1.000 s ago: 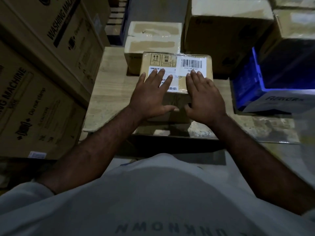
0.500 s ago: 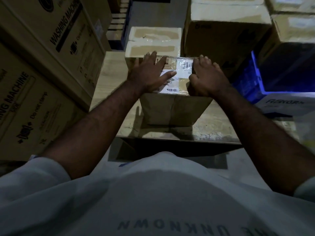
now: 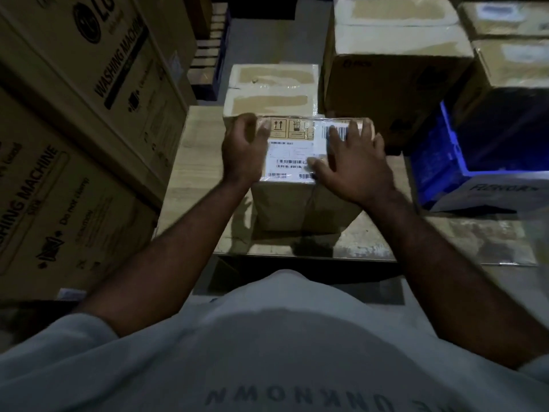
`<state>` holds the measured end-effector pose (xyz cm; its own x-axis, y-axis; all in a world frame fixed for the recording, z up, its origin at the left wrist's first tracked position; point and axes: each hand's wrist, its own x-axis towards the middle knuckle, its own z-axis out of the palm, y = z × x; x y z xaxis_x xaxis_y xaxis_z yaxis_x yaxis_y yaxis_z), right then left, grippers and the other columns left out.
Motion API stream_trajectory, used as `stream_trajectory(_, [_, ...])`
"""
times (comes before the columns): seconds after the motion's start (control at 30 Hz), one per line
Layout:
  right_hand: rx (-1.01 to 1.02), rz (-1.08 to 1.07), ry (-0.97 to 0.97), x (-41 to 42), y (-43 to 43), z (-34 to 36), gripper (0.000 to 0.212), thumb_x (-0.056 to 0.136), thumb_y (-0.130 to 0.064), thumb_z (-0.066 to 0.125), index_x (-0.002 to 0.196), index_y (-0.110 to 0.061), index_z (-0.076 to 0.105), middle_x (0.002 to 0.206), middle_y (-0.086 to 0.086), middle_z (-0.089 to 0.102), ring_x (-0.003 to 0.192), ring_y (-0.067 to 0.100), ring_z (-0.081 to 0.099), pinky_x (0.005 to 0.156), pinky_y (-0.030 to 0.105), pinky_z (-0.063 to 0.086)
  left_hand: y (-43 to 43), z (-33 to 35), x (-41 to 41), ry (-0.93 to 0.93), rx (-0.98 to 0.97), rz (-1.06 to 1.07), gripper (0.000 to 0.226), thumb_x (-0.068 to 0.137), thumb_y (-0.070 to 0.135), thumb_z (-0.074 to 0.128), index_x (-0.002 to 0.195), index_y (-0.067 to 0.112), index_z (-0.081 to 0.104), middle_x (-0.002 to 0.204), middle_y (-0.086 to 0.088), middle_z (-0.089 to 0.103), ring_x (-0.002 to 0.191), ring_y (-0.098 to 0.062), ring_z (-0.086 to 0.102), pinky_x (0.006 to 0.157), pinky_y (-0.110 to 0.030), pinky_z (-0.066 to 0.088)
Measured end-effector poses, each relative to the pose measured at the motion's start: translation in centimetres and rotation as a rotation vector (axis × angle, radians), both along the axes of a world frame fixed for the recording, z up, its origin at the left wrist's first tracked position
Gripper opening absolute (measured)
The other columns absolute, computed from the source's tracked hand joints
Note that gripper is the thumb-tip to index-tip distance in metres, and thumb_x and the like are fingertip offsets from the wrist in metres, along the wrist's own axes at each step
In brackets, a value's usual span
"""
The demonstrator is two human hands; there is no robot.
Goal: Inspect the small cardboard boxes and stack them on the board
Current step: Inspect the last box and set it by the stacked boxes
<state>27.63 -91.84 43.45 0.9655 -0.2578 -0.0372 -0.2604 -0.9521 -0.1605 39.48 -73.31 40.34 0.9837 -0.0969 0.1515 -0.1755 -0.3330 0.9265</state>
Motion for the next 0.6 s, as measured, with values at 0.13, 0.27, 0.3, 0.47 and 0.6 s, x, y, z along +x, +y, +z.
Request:
stream_trajectory(0.13, [-0.010, 0.178, -0.051, -0.9, 5.8, 0.5, 0.092, 0.093, -0.083, 0.033, 0.164, -0.025, 0.025, 0.171, 0.020, 0.017, 0.158, 0.045, 0.007, 0.127, 0.062, 0.008, 1.3, -3.1, -1.0, 0.472, -0.354, 0.146, 0.028, 0.100, 0.031, 0.062, 0.105, 0.005, 0.071, 0.100, -0.014, 0.076, 0.093, -0.028, 0.072, 0.085, -0.046, 0.059])
stream_trajectory(0.27, [-0.097, 0.214, -0.075, 0.4, 10.2, -0.7, 0.091, 0.091, -0.082, 0.036, 0.164, -0.029, 0.025, 0.171, 0.019, 0.020, 0.155, 0.052, 0.012, 0.122, 0.070, 0.008, 1.4, -4.1, -2.4, 0.549, -0.438, 0.034, 0.016, 0.104, 0.014, 0.055, 0.107, 0.005, 0.068, 0.091, -0.005, 0.071, 0.074, -0.008, 0.068, 0.066, -0.025, 0.053])
stream_trajectory(0.3, [-0.102, 0.164, -0.078, 0.5, 10.6, -0.9, 0.090, 0.091, -0.083, 0.034, 0.165, -0.031, 0.024, 0.171, 0.018, 0.018, 0.155, 0.053, 0.010, 0.120, 0.074, 0.006, 1.2, -3.9, -2.4, 0.540, -0.418, -0.013, 0.016, 0.104, 0.010, 0.053, 0.111, 0.004, 0.066, 0.094, -0.005, 0.070, 0.075, -0.005, 0.068, 0.064, -0.021, 0.052])
stream_trajectory(0.47, [-0.089, -0.033, -0.145, -0.2, 7.5, -0.2, 0.069, 0.099, -0.057, 0.045, 0.162, -0.033, 0.031, 0.170, 0.015, 0.024, 0.153, 0.051, 0.021, 0.116, 0.076, 0.018, -1.0, -3.8, -2.4, 0.523, -0.284, -0.179, 0.029, 0.087, 0.028, 0.079, 0.111, 0.020, 0.066, 0.127, -0.007, 0.061, 0.116, -0.015, 0.059, 0.081, -0.025, 0.051])
stream_trajectory(0.6, [-0.050, -0.105, -0.243, -1.5, 4.1, 0.4, 0.062, 0.093, -0.044, 0.044, 0.154, -0.030, 0.044, 0.165, 0.012, 0.036, 0.149, 0.047, 0.033, 0.114, 0.072, 0.028, -2.3, -5.0, -3.7, 0.659, -0.076, -0.153, 0.087, 0.067, 0.063, 0.086, 0.137, 0.025, 0.050, 0.141, -0.002, 0.048, 0.111, -0.011, 0.050, 0.076, -0.023, 0.042])
